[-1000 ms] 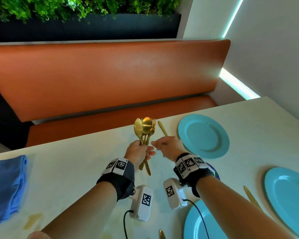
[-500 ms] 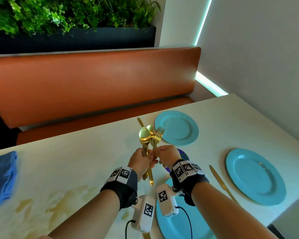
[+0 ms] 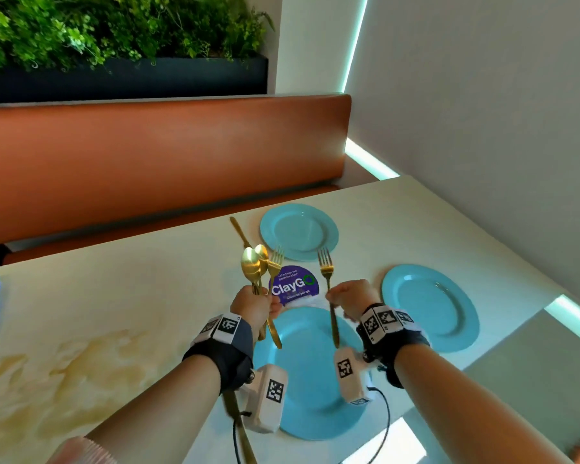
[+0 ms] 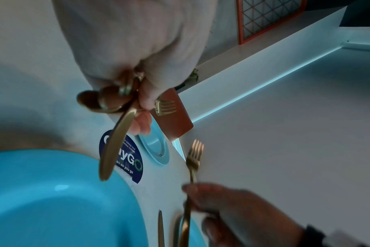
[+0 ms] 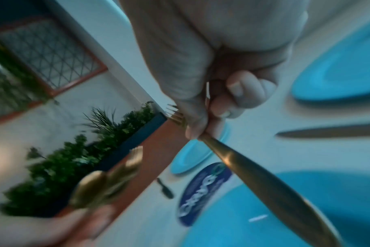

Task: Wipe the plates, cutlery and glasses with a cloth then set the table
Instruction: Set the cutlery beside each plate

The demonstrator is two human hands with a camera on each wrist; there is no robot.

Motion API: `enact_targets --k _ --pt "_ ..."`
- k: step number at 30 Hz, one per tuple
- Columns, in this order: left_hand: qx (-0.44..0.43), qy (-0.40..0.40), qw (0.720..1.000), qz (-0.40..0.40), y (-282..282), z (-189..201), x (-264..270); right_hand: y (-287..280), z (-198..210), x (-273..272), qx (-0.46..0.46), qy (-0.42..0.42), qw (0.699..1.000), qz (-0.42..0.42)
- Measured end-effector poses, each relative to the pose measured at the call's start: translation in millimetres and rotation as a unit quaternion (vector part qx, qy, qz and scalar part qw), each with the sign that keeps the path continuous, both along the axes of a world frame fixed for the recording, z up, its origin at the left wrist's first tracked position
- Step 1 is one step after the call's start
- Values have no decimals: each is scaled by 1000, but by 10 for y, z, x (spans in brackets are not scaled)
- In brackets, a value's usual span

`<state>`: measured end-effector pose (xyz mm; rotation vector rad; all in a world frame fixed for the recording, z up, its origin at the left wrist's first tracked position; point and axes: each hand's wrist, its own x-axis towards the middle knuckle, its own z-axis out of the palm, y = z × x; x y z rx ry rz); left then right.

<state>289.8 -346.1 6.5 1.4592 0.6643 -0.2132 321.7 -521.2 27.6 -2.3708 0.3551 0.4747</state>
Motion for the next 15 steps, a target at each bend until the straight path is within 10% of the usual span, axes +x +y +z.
enact_targets --k 6,15 --pt "37 -4 999 -24 -94 -98 42 -903 -261 50 -303 67 948 68" --pt "36 5 998 -44 -207 -299 218 -1295 -813 201 -320 138 937 29"
